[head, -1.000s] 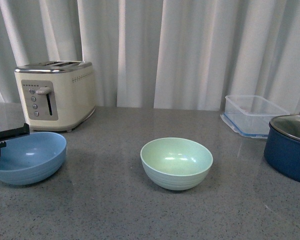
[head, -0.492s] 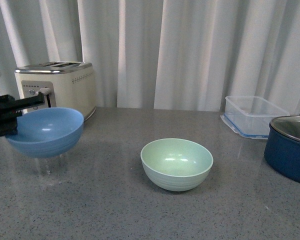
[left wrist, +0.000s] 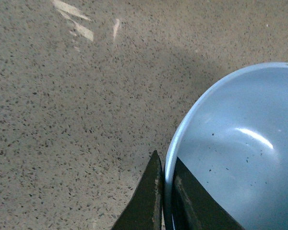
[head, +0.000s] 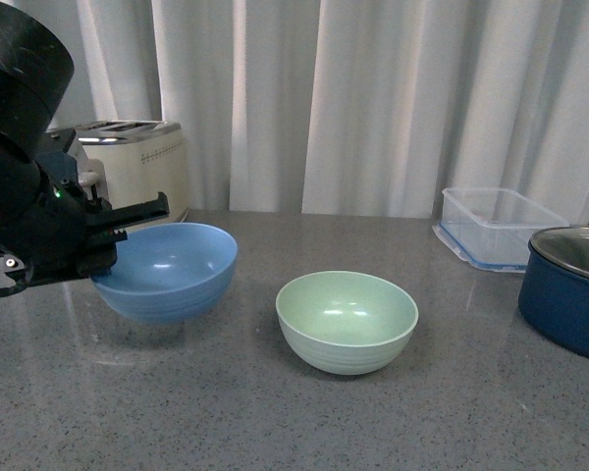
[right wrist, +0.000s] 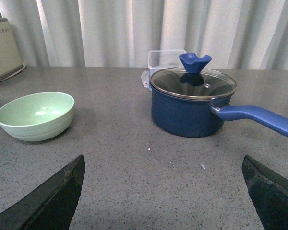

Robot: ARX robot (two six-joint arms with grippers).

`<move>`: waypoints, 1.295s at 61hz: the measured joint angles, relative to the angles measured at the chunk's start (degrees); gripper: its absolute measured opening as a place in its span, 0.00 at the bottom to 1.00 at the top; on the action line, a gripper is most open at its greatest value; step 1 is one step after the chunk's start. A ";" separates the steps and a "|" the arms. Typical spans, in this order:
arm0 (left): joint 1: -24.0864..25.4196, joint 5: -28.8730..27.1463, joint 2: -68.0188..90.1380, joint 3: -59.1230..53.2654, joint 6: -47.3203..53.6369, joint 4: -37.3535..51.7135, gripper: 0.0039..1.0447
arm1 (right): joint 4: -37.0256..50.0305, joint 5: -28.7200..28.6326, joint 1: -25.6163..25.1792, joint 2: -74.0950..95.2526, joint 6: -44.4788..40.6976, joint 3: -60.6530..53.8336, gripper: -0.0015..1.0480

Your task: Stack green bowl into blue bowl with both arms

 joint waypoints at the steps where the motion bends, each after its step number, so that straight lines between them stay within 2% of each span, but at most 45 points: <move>1: -0.22 -0.07 0.26 0.02 -0.02 0.00 0.03 | 0.00 0.00 0.00 0.00 0.00 0.00 0.90; 25: -2.93 -1.25 3.26 1.25 -0.81 0.28 0.03 | 0.00 0.00 0.00 0.00 0.00 0.00 0.90; 75: -4.22 -1.57 6.25 1.70 -1.81 0.81 0.03 | 0.00 0.00 0.00 0.00 0.00 0.00 0.90; 76: -4.22 -1.55 6.25 1.73 -1.90 0.81 0.04 | 0.00 0.00 0.00 0.00 0.00 0.00 0.90; 79: -4.20 -1.38 6.25 1.77 -1.92 0.81 0.16 | 0.00 0.00 0.00 0.00 0.00 0.00 0.90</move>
